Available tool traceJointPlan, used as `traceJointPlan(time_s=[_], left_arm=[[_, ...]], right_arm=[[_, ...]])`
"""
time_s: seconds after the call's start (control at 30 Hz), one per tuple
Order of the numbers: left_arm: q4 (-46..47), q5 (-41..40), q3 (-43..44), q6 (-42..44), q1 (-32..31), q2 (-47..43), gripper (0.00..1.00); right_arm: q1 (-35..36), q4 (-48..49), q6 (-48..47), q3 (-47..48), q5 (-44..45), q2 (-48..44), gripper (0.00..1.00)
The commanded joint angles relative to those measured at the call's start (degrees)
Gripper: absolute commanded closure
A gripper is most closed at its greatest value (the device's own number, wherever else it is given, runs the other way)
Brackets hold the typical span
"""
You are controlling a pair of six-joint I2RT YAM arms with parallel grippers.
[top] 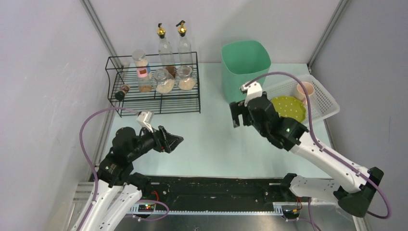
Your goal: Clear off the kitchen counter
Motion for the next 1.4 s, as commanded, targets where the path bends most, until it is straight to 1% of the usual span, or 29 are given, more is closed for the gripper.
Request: traceJointPlan(time_s=[0.0,0.13,0.33,0.47,0.57,0.63,0.77,0.9,1.03,1.2,1.27,1.37], left_arm=[[0.71,-1.56,-0.33,0.77,-0.24,1.45,0.13],[0.74,-1.77,-0.18,0.98,-0.24,2.22,0.12],[0.63,-2.77,-0.15,1.02,-0.22,0.71,0.11],[0.59,-2.11,0.04,1.16,-0.22,-0.5,0.09],[0.58,-1.58,0.5,1.62,-0.26,-1.16,0.08],[0.55,-0.98,1.11,2.53,-0.23,-2.17,0.03],[0.17,0.15,2.37,4.76,-0.24,-4.95,0.0],[0.12,-0.72,2.7,6.21,-0.29,-8.2,0.0],[0.45,-2.75,2.48,6.64,-0.3,-10.82,0.0],[0.62,-4.84,2.03,5.97,-0.23,-13.44,0.0],[0.8,-5.1,1.68,5.62,-0.25,-14.08,0.0],[1.09,-5.32,1.15,5.45,-0.25,-14.05,0.0]], right_arm=[[5.3,5.77,-5.09,-5.3,-0.65,-6.04,0.02],[8.34,7.58,-4.82,-9.56,-2.89,-12.91,0.01],[10.02,7.19,-5.77,-14.24,-1.41,-22.17,0.01],[10.84,7.38,-4.55,-15.96,0.68,-24.36,0.01],[11.94,6.69,-2.56,-15.92,4.15,-25.55,0.01],[13.25,5.65,-1.67,-15.92,6.64,-27.0,0.01],[14.65,2.99,-0.96,-15.92,10.17,-31.36,0.01],[14.89,-2.28,-0.39,-16.03,12.43,-35.85,0.01],[14.88,-5.41,1.15,-16.22,14.27,-37.79,0.01],[15.09,-6.07,2.19,-17.03,14.18,-38.18,0.01],[15.11,-5.73,2.55,-17.14,14.45,-37.95,0.01],[15.15,-2.41,1.76,-19.63,14.55,-38.53,0.0]])
